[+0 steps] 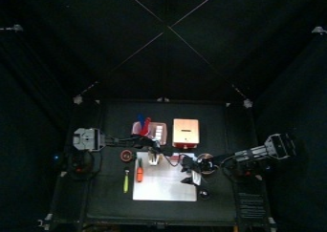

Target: Move assembled egg sushi to the top of the cutting board

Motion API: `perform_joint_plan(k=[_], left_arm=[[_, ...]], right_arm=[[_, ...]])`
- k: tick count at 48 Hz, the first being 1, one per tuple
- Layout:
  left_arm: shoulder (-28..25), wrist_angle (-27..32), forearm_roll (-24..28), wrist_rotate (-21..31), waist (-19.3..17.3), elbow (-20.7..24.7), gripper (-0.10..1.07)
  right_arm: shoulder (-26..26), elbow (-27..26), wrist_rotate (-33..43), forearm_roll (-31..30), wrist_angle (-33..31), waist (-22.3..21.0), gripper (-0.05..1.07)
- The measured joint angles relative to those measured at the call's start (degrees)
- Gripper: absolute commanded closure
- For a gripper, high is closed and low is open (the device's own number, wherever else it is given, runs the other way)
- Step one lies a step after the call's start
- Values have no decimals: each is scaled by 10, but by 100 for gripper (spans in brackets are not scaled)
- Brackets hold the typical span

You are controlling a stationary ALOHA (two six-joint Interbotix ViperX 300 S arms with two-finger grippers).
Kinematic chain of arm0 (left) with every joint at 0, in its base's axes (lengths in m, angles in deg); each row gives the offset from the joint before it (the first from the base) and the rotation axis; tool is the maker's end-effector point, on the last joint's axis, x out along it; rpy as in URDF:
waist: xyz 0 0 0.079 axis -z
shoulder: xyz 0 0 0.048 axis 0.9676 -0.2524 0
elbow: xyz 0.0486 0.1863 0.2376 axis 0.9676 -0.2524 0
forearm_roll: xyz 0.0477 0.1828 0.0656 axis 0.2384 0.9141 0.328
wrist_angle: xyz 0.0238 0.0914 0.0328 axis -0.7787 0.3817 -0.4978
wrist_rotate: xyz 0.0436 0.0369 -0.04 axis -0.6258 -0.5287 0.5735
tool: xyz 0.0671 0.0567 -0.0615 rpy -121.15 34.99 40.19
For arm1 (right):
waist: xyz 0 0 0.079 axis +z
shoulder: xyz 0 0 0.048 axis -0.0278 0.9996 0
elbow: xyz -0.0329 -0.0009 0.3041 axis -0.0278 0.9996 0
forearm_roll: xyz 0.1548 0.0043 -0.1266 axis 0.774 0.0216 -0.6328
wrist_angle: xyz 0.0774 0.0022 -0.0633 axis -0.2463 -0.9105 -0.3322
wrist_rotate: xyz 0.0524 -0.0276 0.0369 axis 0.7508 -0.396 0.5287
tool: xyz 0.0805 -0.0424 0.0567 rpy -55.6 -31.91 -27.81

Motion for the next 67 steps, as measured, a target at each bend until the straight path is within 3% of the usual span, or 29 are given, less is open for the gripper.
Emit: perform_joint_plan(k=[15, 27, 36, 51, 67], left_arm=[[54, -11, -7, 18, 4, -2, -1], [102, -84, -41, 31, 22, -30, -1], [135, -181, -62, 34, 56, -73, -1], [203, -406, -105, 30, 102, -179, -1], [283, -536, -124, 31, 143, -299, -1]], right_arm=[[0, -1, -1, -4, 0, -4, 8], [0, -4, -1, -10, 0, -5, 8], [-4, -4, -1, -12, 0, -10, 8], [-4, -4, -1, -14, 0, -15, 8], [-5, -13, -1, -18, 9, -22, 8]])
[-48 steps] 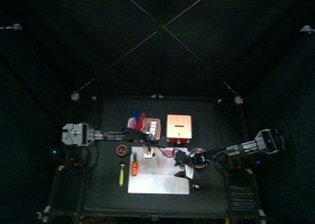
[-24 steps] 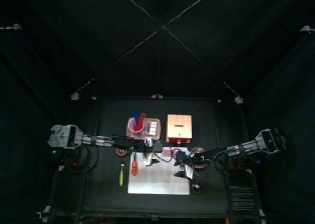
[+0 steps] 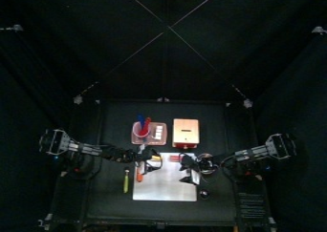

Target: Move assembled egg sushi to the top of the cutting board

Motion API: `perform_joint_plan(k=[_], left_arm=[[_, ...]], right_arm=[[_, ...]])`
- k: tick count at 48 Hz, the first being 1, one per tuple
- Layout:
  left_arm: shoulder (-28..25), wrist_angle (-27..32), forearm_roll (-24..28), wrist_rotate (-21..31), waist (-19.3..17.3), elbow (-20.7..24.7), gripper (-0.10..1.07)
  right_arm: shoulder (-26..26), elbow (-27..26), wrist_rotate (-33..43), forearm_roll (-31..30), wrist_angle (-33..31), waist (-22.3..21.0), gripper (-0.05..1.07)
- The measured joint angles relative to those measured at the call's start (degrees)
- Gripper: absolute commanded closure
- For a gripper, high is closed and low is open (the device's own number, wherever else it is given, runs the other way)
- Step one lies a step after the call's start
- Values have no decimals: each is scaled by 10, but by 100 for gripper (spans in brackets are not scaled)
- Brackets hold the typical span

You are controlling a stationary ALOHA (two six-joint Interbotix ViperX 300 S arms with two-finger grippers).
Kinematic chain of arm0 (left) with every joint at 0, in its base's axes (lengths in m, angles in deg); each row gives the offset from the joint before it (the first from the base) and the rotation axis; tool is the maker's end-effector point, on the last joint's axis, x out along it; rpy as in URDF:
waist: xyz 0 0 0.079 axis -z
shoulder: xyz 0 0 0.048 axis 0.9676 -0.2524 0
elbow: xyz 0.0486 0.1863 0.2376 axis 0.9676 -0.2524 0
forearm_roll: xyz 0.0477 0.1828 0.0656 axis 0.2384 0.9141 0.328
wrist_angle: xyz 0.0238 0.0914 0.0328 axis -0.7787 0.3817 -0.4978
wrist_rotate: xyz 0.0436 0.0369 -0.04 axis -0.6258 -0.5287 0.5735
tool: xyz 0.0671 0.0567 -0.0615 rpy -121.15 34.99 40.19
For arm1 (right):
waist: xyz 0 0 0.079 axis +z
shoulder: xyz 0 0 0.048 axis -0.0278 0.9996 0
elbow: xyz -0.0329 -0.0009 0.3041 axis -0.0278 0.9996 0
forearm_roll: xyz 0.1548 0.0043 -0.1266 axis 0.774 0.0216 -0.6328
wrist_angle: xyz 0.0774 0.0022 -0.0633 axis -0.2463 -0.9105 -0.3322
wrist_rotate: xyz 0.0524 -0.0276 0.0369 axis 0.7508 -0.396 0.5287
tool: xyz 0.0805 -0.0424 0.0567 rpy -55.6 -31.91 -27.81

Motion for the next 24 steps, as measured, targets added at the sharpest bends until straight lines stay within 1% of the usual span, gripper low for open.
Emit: perform_joint_plan(k=[4, 11, 20, 24], left_arm=[[8, -7, 0, -1, 10, -14, -1], [14, -9, 4, -2, 21, -16, -1], [21, -9, 8, 0, 25, -19, -1], [33, -9, 7, 1, 25, -31, -1]], right_arm=[[0, 0, 0, -2, 9, -4, 8], [0, -1, 0, -4, 28, -7, 8], [5, -8, 1, -1, 40, -6, 8], [9, -15, 1, 5, 40, -6, 8]])
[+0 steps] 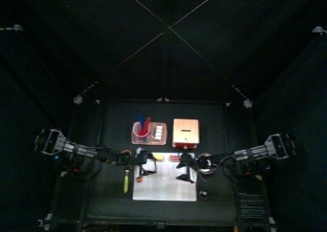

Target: Move assembled egg sushi to the top of the cutting board

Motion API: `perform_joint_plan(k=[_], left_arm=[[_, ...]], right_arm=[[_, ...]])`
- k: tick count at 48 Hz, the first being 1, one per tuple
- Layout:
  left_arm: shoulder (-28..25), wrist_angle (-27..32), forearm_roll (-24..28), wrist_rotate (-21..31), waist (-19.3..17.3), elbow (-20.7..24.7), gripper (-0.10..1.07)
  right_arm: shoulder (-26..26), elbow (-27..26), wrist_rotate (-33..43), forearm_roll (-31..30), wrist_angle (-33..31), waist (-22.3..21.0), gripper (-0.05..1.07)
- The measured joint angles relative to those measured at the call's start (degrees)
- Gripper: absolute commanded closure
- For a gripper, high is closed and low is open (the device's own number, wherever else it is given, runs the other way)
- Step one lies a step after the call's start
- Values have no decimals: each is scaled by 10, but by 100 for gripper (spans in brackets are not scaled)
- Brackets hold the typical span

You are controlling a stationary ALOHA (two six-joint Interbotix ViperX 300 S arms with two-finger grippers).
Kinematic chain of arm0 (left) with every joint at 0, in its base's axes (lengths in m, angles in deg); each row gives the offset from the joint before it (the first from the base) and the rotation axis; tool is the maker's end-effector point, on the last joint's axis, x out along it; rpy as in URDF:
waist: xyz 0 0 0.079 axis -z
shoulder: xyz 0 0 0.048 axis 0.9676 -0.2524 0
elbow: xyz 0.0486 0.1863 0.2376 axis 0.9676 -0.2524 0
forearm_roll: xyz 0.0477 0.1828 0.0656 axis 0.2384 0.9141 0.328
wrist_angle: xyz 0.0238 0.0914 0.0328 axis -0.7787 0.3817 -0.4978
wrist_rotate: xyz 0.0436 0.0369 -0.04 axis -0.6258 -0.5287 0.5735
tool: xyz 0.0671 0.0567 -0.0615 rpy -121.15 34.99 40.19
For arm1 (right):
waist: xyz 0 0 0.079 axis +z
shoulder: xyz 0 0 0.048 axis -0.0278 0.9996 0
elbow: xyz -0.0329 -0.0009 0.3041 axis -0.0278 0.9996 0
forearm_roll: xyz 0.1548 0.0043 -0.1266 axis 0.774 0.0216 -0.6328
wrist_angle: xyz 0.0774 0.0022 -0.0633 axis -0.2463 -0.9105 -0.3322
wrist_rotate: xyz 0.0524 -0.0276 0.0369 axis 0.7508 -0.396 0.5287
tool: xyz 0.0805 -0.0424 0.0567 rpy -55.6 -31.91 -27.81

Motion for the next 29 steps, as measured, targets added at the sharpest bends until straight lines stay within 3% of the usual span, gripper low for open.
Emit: perform_joint_plan(k=[11, 29], left_arm=[[53, -5, -2, 0, 0, -52, -1], [138, -8, -35, 2, -2, -127, -1]], right_arm=[[6, -20, -1, -18, 0, -1, 8], [-4, -9, -2, -55, 40, -11, 8]])
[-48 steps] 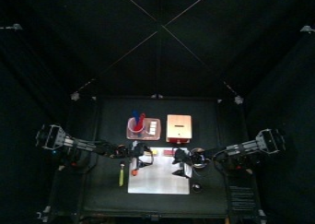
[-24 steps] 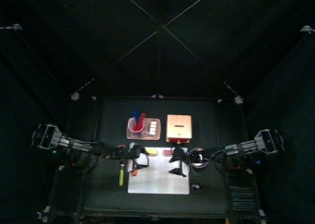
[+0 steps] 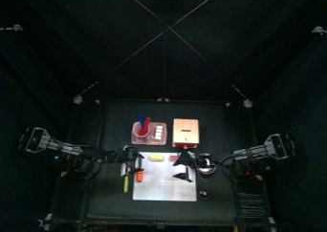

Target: Move assembled egg sushi to the top of the cutting board

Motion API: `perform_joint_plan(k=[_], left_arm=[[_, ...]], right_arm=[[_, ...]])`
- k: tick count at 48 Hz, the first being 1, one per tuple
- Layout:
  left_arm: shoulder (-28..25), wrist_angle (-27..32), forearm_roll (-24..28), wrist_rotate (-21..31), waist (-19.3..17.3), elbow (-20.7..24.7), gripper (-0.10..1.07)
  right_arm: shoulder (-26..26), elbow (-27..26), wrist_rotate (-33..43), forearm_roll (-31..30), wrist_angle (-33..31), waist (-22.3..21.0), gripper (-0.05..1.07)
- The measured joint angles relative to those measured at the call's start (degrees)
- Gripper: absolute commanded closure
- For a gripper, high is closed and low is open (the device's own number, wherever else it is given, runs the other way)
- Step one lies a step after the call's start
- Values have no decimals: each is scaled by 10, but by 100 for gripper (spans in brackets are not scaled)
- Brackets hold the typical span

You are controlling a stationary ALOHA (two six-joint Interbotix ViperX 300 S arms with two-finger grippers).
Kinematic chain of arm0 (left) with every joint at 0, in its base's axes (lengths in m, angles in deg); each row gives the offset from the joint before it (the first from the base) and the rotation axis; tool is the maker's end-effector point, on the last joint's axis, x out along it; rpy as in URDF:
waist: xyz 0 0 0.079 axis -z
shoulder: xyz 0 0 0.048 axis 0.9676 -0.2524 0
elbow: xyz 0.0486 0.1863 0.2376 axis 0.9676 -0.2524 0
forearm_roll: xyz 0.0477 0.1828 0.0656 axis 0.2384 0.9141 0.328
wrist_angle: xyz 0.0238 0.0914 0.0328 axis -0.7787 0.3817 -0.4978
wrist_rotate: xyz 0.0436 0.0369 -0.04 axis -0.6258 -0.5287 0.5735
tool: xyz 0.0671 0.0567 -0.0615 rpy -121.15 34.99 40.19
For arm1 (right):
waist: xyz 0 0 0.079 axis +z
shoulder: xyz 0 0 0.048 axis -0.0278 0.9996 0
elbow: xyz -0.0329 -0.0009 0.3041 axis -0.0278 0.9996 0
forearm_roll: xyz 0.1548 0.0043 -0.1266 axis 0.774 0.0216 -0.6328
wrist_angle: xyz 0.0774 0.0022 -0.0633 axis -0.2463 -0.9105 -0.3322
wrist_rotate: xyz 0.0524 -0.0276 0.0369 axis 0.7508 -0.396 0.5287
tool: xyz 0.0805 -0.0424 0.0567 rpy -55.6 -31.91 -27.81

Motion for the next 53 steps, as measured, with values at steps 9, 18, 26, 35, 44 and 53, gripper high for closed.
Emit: perform_joint_plan(k=[9, 18, 26, 35, 44, 53], left_arm=[[11, -1, -10, 0, 0, -11, -1], [11, -1, -11, 0, -1, -13, -1], [11, -1, -11, 0, -6, -13, -1], [11, -1, -11, -1, -16, -13, -1], [11, -1, -11, -1, -26, -13, -1], [11, -1, -11, -1, -29, -17, -1]], right_arm=[[-23, 25, 0, 0, 28, -11, 8], [-33, 38, 0, -1, 40, -13, 8], [-33, 42, 1, -1, 39, -15, 8], [-33, 45, 1, -1, 39, -18, 8], [-33, 48, 1, 0, 39, -25, 8], [-33, 48, 1, -1, 39, -30, 8]])
